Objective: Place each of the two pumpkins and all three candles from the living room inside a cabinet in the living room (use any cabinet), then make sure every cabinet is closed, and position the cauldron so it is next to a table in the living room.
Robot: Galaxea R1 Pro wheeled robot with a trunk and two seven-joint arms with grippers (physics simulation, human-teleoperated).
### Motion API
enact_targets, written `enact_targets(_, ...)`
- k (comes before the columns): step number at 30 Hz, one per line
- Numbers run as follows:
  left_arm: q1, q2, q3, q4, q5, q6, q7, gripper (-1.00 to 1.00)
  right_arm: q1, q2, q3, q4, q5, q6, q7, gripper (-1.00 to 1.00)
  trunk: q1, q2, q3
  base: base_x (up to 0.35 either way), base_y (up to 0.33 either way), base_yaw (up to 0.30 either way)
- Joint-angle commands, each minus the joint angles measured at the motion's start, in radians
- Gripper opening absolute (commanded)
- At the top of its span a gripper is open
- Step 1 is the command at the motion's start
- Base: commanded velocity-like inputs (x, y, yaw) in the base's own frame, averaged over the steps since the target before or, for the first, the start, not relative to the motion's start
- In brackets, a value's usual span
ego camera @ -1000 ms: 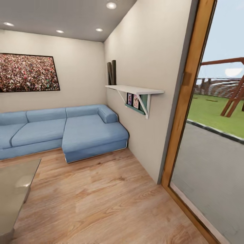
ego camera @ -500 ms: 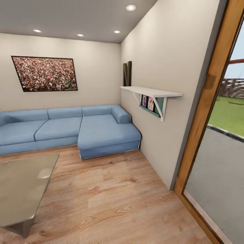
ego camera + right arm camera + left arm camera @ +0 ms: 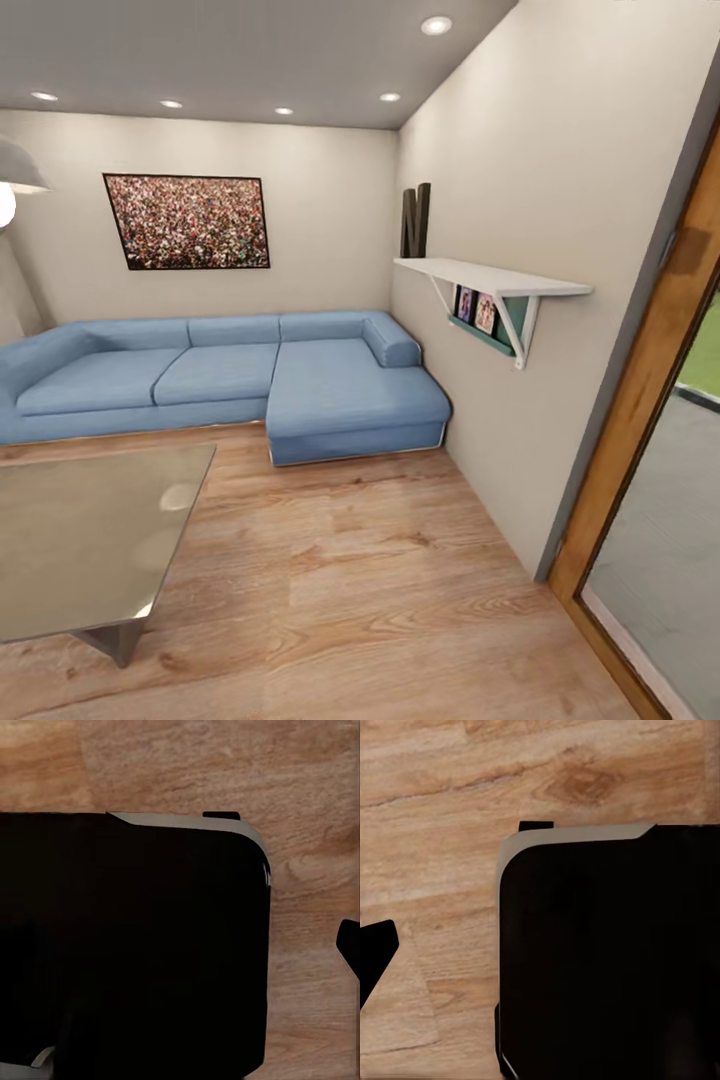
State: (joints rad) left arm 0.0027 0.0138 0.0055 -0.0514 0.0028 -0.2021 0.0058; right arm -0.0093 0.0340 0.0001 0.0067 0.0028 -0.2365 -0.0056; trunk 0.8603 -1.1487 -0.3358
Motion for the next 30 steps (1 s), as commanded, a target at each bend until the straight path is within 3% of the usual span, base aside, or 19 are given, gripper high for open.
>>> enact_targets(1,0.0,0.0,0.0,-0.001,0.0,-0.002,0.001,1.0,-0.001,0.0,0.0,0.001,0.0,-0.003,-0.001,1.0,-0.004,0.007,0.002,0.0,0.0,0.06)
enact_targets(6,0.0,0.0,0.001,-0.001,0.0,-0.002,0.0,1.0,-0.001,0.001,0.0,0.003,0.002,0.004,0.001,1.0,-0.023,0.042,0.018,0.0,0.0,0.019)
enact_targets(16,0.0,0.0,-0.004,-0.001,0.0,-0.069,0.0,1.0,0.0,0.001,0.001,0.004,0.011,0.003,-0.003,1.0,-0.023,0.042,0.018,0.0,0.0,0.001)
enact_targets(30,0.0,-0.001,-0.004,-0.001,0.0,-0.076,0.001,1.0,0.0,0.001,0.001,0.006,0.013,-0.001,-0.004,1.0,-0.023,0.042,0.018,0.0,0.0,0.003)
